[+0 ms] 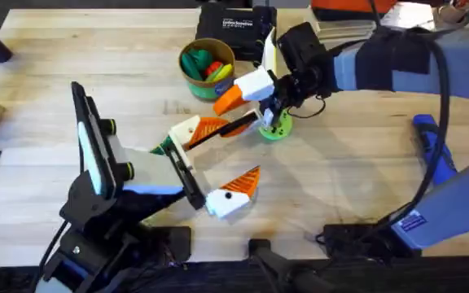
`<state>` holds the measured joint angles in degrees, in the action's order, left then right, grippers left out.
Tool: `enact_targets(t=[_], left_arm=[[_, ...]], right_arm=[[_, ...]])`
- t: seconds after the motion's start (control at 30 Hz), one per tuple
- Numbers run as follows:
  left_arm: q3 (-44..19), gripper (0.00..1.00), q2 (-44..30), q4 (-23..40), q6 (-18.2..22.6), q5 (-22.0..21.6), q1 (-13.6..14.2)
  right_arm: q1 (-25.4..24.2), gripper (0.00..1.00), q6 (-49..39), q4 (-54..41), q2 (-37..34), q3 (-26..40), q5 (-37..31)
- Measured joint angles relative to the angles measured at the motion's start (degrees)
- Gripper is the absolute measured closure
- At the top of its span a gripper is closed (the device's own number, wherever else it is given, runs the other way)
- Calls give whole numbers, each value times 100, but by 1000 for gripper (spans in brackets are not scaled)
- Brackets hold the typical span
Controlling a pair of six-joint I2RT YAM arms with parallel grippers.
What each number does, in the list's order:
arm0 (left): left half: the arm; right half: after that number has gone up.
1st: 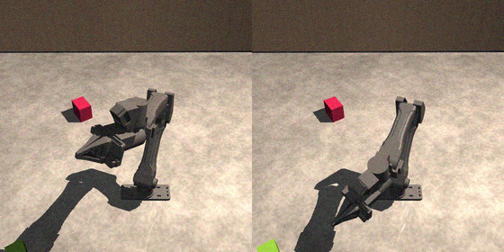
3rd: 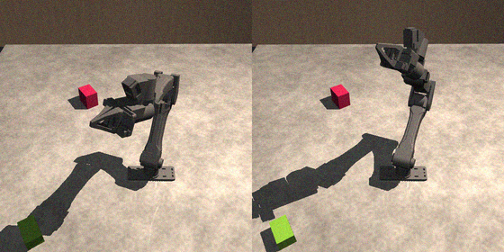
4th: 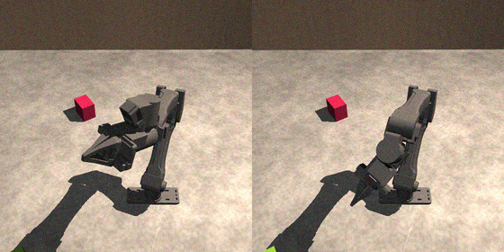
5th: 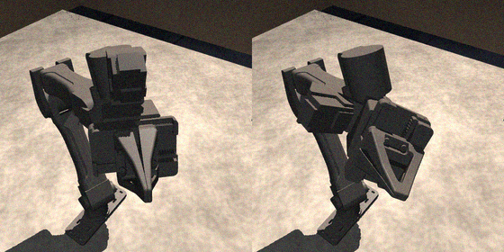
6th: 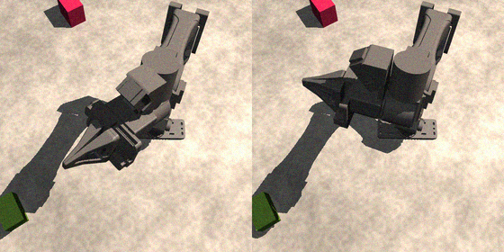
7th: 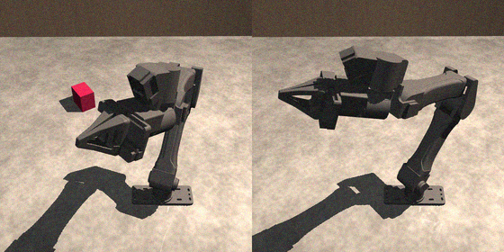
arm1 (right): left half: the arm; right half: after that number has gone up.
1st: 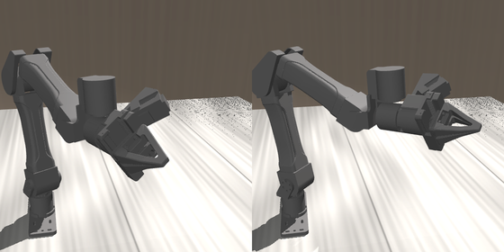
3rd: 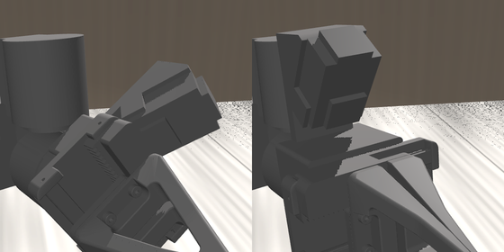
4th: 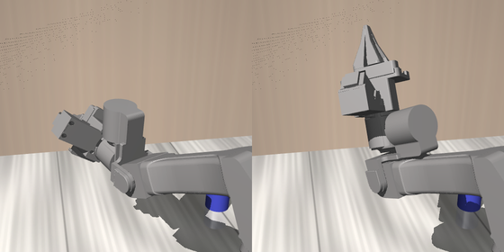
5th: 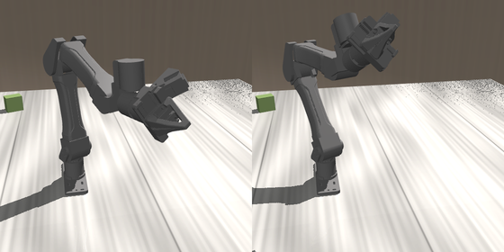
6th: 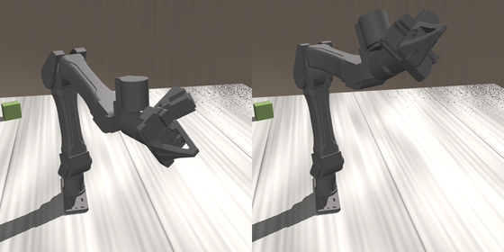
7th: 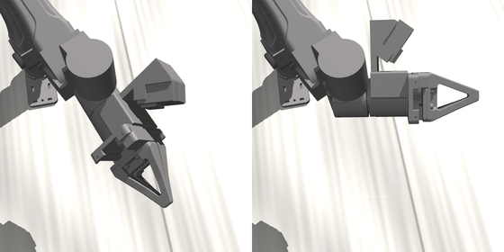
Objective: Pick up the gripper from the table and insert it into the empty holder that is missing its gripper. Then pick up a screw, insert it into the mounting hole, and use the screwdriver to tighten it. Finally, clean up the table by picking up the vegetable and placing it into the bucket.
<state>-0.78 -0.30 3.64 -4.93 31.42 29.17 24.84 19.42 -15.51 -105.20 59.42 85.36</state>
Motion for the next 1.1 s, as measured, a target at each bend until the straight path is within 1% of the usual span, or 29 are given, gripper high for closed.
enact_targets(t=[0.07, 0.13, 0.23, 0.27, 0.3, 0.33, 0.57, 0.63, 0.67, 0.83, 0.93, 1.03, 1.07, 1.1], left_arm=[[0, 15, 0, 0, 0, 10, 0], [0, 15, -2, 0, -2, 11, 0], [0, 15, 0, 0, 0, 11, 0], [0, 15, -1, 0, -1, 11, 0], [0, 15, -1, 0, 0, 11, 0], [0, 15, -2, 0, 0, 11, 0], [0, 15, 0, 0, 0, 11, 0], [0, 15, -1, 0, 0, 11, 0], [0, 15, 0, 0, 0, 13, 0], [0, 15, 0, 0, 0, 12, 0], [0, 15, -2, 0, 0, 13, 0], [0, 15, -1, 2, -7, 9, 0], [0, 15, -2, 4, -11, 7, 0], [0, 15, -2, 4, -20, 9, 0]], right_arm=[[36, 25, -147, 2, 70, 0, -9], [103, 131, -240, 2, 109, 0, -22], [221, 398, -332, 0, 110, 0, -44], [254, 550, -341, 0, 110, 0, -45], [281, 677, -338, -4, 110, 0, -44], [297, 724, -341, -15, 110, 0, -44], [300, 730, -361, 3, 110, 0, -44], [300, 617, -368, 34, 110, 0, -45], [300, 592, -376, 46, 110, 0, -46], [300, 585, -382, 50, 110, 0, -116], [300, 632, -382, 50, 110, 0, -157], [300, 755, -382, 55, 110, 0, -141], [300, 820, -385, 56, 110, 0, -108], [300, 921, -380, 59, 110, 0, -48]])
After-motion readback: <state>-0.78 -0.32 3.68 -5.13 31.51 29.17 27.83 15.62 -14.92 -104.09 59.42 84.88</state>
